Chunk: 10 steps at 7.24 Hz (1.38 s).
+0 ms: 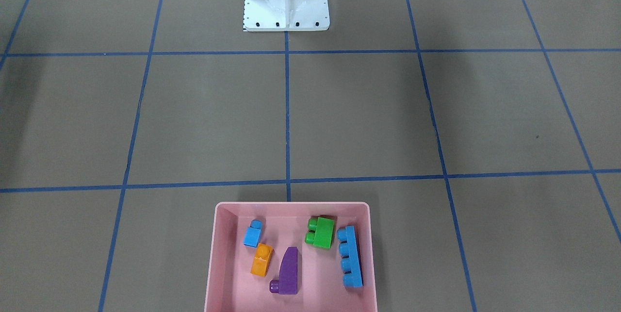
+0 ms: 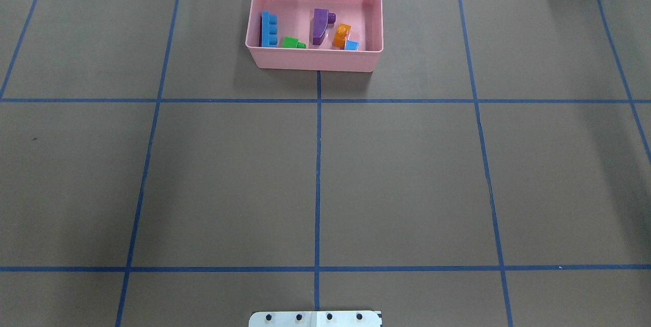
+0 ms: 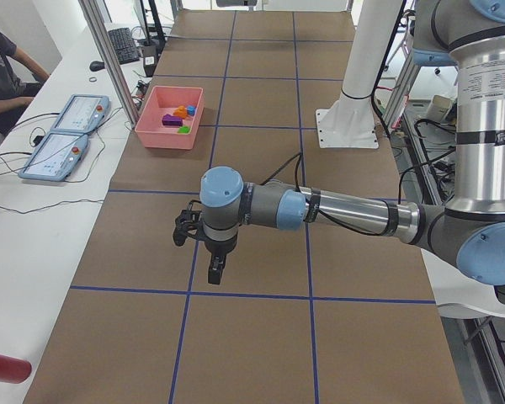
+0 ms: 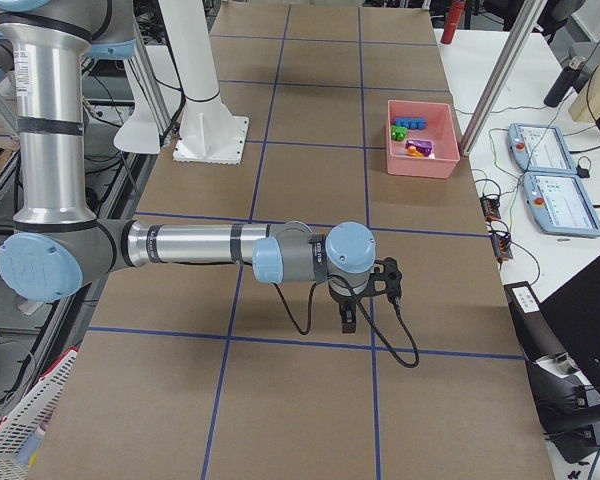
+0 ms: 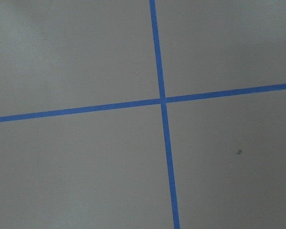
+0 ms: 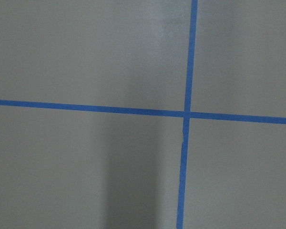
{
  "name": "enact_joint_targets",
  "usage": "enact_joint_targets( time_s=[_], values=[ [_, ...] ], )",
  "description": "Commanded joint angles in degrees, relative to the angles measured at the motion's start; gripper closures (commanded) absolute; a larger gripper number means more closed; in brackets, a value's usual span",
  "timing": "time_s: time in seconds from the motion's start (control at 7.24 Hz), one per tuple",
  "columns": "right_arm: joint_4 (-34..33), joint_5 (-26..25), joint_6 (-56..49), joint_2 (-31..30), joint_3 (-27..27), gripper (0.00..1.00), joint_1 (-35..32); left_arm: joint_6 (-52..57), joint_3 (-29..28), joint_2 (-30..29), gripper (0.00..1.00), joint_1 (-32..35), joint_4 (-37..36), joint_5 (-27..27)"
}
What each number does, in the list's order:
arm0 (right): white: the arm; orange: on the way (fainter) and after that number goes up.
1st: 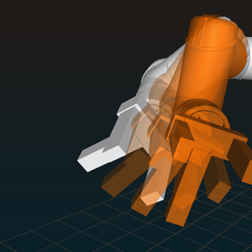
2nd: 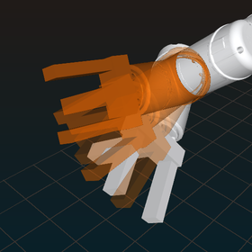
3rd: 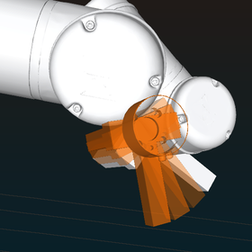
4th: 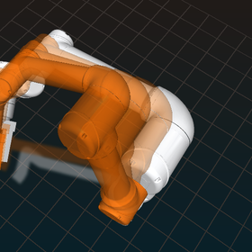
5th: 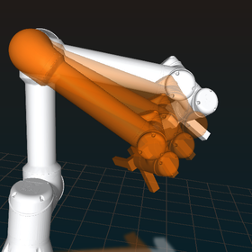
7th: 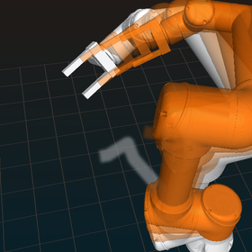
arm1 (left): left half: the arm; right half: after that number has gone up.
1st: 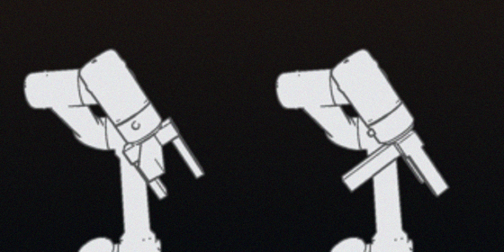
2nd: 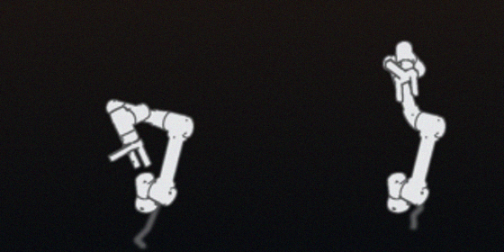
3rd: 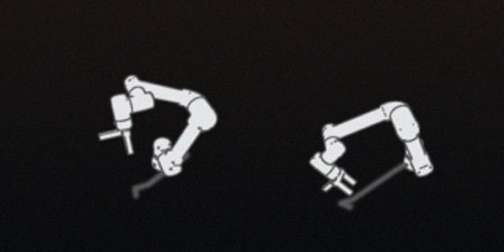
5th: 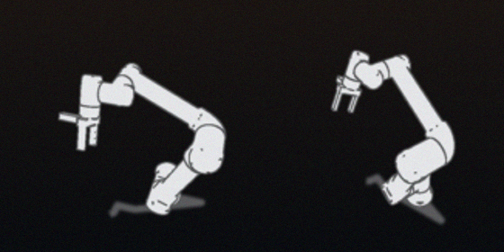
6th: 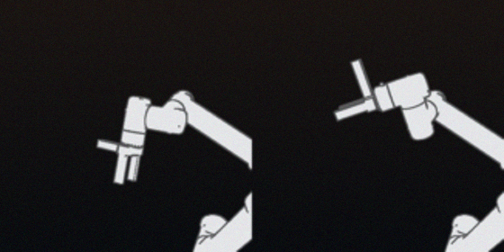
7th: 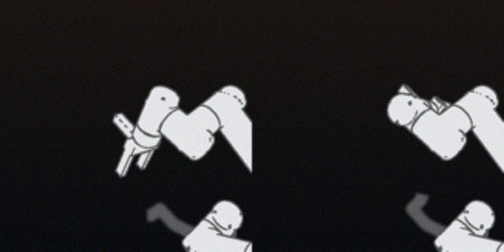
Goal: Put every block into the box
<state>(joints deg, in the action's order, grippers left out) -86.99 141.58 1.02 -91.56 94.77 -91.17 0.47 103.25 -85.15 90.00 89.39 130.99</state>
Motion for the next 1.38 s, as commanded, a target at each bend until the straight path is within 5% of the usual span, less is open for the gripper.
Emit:
enact_joint_targets(
  time_s=[0.0, 1.24],
  values=[
    [0.07, 0.02, 1.0, 0.94, -0.11, 0.0, 0.02, 0.23, -3.48, 0.25, 0.0, 0.0, 0.7, 0.14],
    [0.16, -0.34, 0.92, 1.12, -0.11, 0.0, 1.08, 0.14, -2.7, 0.16, 0.0, 0.0, 0.61, 0.14]
  ],
)
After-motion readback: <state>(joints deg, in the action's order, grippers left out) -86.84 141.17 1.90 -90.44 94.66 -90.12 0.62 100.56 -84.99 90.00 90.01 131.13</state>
